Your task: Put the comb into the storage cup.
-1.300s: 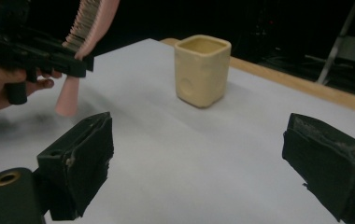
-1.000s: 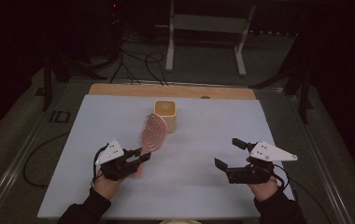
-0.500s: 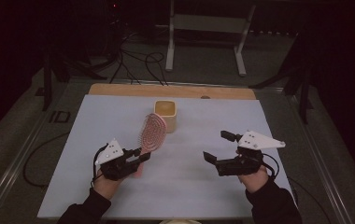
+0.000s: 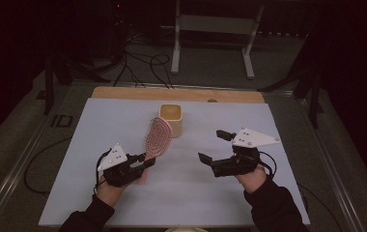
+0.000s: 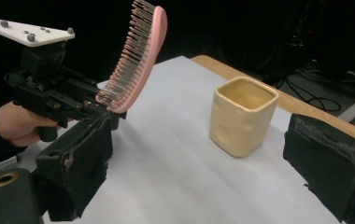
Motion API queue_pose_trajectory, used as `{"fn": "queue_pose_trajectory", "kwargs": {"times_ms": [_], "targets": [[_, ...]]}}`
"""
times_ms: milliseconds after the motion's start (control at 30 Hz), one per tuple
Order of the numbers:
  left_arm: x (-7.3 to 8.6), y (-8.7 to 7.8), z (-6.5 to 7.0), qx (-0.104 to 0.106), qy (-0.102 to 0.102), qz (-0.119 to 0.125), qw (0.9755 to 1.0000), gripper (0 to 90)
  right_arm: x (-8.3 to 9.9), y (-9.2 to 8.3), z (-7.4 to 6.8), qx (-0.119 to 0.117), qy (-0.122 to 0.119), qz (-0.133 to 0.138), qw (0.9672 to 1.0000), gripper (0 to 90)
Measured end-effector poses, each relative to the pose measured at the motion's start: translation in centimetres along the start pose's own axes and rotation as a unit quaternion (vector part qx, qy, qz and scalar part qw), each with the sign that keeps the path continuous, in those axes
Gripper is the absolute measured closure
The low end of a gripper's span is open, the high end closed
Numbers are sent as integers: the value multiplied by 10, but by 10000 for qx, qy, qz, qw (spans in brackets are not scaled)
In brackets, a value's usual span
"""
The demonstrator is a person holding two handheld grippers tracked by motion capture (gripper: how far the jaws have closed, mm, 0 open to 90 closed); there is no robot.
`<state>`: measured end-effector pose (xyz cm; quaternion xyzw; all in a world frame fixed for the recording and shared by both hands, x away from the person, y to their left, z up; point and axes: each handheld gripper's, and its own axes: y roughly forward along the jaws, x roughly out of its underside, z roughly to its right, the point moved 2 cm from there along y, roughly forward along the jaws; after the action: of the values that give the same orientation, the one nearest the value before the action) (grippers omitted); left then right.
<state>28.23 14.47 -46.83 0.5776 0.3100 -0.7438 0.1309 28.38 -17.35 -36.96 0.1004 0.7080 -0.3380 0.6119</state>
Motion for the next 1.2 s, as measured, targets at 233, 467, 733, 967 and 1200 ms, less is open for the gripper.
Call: {"fn": "queue_pose_trajectory", "kwargs": {"times_ms": [233, 467, 733, 967, 1200], "targets": [[0, 0, 1, -16, 24, -6, 10000, 712, -7, 17, -3, -178, 48, -52, 9998, 82], [0, 1, 2, 22, 29, -13, 10000, 712, -11, 32, -7, -369, 34, -158, 9992, 82], [0, 1, 2, 38, 39, -1, 10000, 712, -15, 53, -13, -562, 130, -230, 9981, 86], [0, 1, 3, 27, 48, 0, 10000, 712, -19, 65, -17, -584, 216, -223, 9978, 86], [0, 1, 3, 33, 67, -4, 10000, 713, -26, 75, -24, -588, 296, -131, 9977, 86]]}}
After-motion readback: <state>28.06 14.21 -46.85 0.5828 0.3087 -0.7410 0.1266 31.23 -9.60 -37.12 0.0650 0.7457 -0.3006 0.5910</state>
